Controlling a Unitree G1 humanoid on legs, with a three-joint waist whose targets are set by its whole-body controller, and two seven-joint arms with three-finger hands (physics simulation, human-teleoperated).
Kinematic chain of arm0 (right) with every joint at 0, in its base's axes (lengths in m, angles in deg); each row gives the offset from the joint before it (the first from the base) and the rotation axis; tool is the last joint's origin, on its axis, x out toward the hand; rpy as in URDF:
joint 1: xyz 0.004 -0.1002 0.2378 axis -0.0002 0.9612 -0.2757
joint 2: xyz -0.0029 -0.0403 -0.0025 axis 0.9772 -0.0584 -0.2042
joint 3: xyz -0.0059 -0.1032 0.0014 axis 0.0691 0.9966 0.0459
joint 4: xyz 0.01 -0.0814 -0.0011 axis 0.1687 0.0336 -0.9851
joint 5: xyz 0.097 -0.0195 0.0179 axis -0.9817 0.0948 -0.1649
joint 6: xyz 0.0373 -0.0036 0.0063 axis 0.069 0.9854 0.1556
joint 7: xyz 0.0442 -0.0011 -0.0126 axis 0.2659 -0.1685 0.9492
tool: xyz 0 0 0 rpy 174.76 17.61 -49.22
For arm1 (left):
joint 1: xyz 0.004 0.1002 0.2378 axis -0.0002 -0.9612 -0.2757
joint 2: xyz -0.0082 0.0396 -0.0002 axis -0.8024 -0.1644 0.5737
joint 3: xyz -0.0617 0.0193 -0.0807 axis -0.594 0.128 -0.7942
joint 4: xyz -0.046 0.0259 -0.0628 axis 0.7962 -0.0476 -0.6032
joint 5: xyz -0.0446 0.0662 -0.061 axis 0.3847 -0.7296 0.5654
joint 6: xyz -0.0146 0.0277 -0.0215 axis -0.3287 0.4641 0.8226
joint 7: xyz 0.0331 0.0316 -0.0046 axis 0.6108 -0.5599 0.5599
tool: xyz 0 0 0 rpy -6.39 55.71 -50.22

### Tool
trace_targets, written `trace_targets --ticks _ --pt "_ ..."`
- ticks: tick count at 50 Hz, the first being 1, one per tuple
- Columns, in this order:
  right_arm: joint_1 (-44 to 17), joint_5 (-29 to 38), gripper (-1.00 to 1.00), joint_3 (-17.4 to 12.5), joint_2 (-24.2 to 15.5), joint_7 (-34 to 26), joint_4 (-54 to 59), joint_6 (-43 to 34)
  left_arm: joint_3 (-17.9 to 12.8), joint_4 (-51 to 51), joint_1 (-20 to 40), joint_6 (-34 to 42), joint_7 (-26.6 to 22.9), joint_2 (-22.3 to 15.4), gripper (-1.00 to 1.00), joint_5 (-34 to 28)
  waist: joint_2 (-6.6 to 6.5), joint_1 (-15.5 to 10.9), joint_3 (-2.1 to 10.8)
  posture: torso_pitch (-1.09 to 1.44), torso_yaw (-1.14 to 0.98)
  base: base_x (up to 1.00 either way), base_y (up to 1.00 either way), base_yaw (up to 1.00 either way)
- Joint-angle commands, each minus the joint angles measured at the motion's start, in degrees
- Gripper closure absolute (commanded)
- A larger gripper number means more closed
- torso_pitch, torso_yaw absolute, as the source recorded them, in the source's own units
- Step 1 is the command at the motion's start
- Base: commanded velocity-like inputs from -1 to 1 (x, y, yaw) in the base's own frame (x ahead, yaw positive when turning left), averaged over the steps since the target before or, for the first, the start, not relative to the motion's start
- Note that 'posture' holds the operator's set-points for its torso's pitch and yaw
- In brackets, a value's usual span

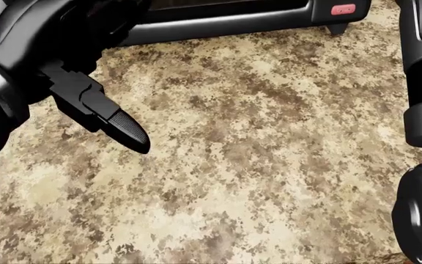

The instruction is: Close the toaster oven door.

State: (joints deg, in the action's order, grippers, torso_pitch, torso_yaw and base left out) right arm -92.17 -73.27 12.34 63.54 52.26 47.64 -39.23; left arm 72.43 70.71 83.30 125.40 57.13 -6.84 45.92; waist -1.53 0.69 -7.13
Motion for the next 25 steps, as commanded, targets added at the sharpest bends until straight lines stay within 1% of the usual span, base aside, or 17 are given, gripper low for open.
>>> trace_targets --ticks 1,6,10,18,20,25 --pt "-6.1 -3.8 -1.0 2.2 1.8 -6.4 -8.4 8.8 -2.5 -0.1 2.8 -0.9 3.6 -0.9 -1.0 -2.1 1.32 -0.8 3.63 0.0 0.0 0.0 0.0 0.0" --pt "-6.3 -3.8 -1.0 2.2 1.8 -6.4 -8.3 8.7 -2.6 -1.9 4.9 -1.0 4.1 -1.1 -1.0 -1.9 1.37 -0.8 3.63 0.0 0.0 0.0 0.0 0.0" --pt "-6.2 -3.8 -1.0 2.2 1.8 -6.4 -8.4 8.7 -2.8 -4.0 7.7 -0.9 4.2 -1.8 -1.0 -1.4 1.31 -0.8 3.55 0.0 0.0 0.0 0.0 0.0" --pt "-6.7 -3.8 -1.0 2.2 1.7 -6.5 -8.0 8.6 -2.5 -6.9 10.6 -1.4 4.2 -2.6 -1.0 -1.2 0.95 0.3 3.36 0.0 0.0 0.0 0.0 0.0" --pt "-6.9 -3.8 -1.0 2.2 1.6 -6.5 -7.8 8.7 -2.6 -7.8 11.4 -1.7 4.3 -2.9 -1.0 -1.2 1.18 0.2 3.5 0.0 0.0 0.0 0.0 0.0" --pt "-6.8 -3.8 -1.0 2.2 1.7 -6.4 -7.7 8.8 -2.5 -9.5 12.5 -2.5 4.3 -3.2 -1.0 -1.2 2.39 -0.1 4.26 0.0 0.0 0.0 0.0 0.0"
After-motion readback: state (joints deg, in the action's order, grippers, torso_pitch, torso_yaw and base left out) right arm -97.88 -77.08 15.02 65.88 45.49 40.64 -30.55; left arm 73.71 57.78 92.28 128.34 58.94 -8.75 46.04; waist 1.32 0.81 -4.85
